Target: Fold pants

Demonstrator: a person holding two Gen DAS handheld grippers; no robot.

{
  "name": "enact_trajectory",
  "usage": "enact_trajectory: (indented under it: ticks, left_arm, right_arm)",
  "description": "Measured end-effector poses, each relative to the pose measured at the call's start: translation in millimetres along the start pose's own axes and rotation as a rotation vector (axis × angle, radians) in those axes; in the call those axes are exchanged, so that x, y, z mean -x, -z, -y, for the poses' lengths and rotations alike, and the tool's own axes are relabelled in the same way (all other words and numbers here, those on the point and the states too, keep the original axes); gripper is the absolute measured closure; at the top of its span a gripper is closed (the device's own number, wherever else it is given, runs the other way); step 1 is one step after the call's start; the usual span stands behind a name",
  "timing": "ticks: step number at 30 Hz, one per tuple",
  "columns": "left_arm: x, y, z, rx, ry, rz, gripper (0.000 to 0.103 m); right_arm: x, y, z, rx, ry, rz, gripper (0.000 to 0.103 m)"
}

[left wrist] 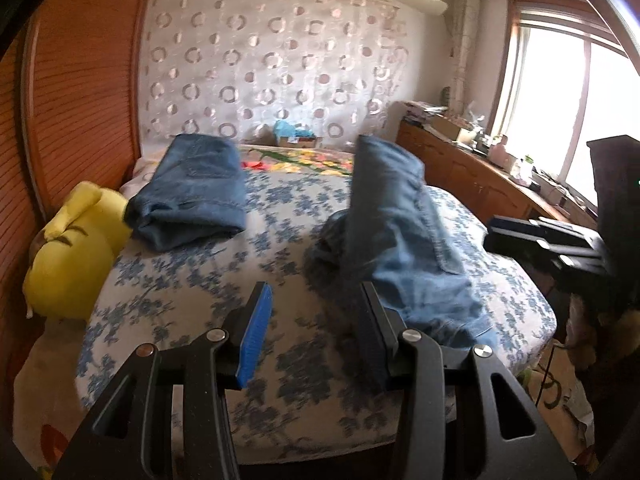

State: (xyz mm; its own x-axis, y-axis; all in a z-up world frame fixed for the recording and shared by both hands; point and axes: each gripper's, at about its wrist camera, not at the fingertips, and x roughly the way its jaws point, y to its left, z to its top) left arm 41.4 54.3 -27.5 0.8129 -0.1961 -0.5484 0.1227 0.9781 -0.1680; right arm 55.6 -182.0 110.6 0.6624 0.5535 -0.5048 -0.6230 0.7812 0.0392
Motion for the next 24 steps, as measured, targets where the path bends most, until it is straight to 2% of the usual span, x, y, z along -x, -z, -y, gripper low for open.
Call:
enact_trajectory:
  ticks: [4,8,14,17,24]
  left_arm:
    - [-16.4,-5.5,14.4,-0.023,0.03,-0.016,0.058]
    - [-35.2,-3.2,25.5,-0.035,0.057,-0.057,0.058]
    - [-53.9,12.2,23.9,-0.042,0.055,-0.123,0.058]
    - [-60.0,20.7,17.9,-0.035,0.057,-0.147,0.058]
    - [-62.2,32.0,1.4,-0.009,0.051,-0.18,0.058]
  right_arm:
    - [-8.5,-1.2,19.7,-0.014,0.096,0.003,0.06]
    - [-23.3,-4.3,26.8,-0.041,0.134,-0.006,0.06]
    - [-56.6,-23.7,47.2,-0.087,0.124,-0.033,0.059]
    - [-79.4,-34.5,50.4,-0.09,0.092,-0.059,0.059]
    - [-137.3,-54.2,50.3,-0.017,0.061,-0.139,0.058]
